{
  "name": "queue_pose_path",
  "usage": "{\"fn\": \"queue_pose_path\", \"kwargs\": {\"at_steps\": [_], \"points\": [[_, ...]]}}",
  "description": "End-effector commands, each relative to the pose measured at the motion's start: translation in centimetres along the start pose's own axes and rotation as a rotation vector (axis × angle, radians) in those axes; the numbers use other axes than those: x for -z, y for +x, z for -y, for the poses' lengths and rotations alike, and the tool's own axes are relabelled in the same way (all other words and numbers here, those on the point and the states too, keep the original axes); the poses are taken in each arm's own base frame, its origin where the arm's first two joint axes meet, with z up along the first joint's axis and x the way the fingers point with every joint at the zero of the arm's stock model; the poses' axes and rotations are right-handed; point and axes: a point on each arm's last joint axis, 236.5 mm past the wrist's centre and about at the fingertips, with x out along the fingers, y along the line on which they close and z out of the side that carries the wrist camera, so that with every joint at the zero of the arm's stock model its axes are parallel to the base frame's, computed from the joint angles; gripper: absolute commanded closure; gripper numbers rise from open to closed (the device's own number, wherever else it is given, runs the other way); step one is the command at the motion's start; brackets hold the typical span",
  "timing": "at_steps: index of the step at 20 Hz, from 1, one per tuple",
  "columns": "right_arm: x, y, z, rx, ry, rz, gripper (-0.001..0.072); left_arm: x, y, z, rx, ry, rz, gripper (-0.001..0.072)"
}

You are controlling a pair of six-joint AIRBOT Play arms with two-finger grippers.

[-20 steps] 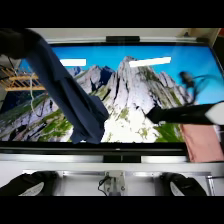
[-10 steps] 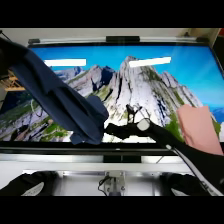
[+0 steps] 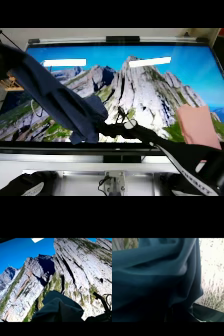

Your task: Fold the shirts.

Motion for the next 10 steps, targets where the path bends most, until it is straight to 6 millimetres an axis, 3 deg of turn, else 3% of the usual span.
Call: {"fn": "queue_pose_path", "kwargs": {"at_steps": [1,3,6,8,10], "points": [[-0.2,-1.7,-1.2,-0.036,-0.165,-0.045,0.0642,0.2,-0.1,-1.0,-0.041,0.009,-0.008,0.0680],[-1.1,-6.2,-1.3,-0.011,-0.354,-0.088,0.0642,0.2,-0.2,-1.6,-0.069,0.012,-0.009,0.0680],[-3.9,-16.8,-3.7,0.043,-0.607,-0.013,0.0642,-1.4,-2.0,-1.8,-0.091,0.017,0.082,0.0679],[-5.9,-26.1,-7.8,0.083,-0.735,0.203,0.0642,-4.4,-5.9,-1.6,-0.114,0.014,0.259,0.0680],[-5.7,-35.5,-13.2,0.066,-0.848,0.486,0.0642,-7.0,-11.3,-1.3,-0.135,-0.010,0.458,0.0680]]}}
